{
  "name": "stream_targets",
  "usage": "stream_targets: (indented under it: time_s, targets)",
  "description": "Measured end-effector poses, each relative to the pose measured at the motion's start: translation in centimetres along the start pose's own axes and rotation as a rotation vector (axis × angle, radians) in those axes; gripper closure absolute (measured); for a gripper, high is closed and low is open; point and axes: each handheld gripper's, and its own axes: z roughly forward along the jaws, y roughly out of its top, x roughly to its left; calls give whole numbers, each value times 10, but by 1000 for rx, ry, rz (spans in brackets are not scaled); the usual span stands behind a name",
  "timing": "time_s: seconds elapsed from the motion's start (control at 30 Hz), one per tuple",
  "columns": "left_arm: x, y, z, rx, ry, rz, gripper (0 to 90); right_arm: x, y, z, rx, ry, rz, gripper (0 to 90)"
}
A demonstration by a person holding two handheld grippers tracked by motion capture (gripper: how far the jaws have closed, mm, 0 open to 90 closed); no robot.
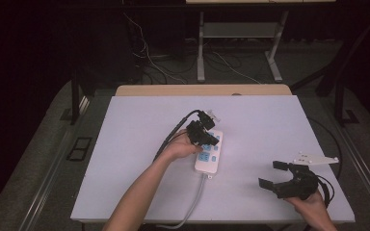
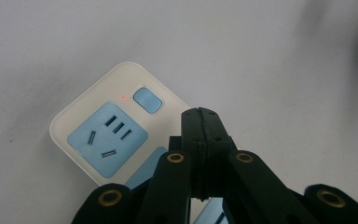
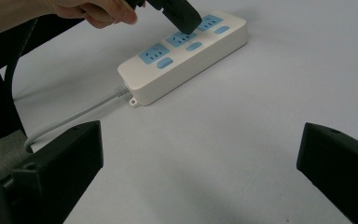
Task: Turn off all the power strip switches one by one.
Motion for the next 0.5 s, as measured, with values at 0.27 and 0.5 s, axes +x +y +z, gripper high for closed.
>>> stream_targets:
  time_s: [0.27, 0.5]
  targets:
    - [-2, 0, 6, 18, -11, 10, 891, 0, 0, 0, 2, 0, -2, 1]
    - [-2, 0, 10, 24, -11, 9, 891, 0, 0, 0, 5, 2, -3, 1]
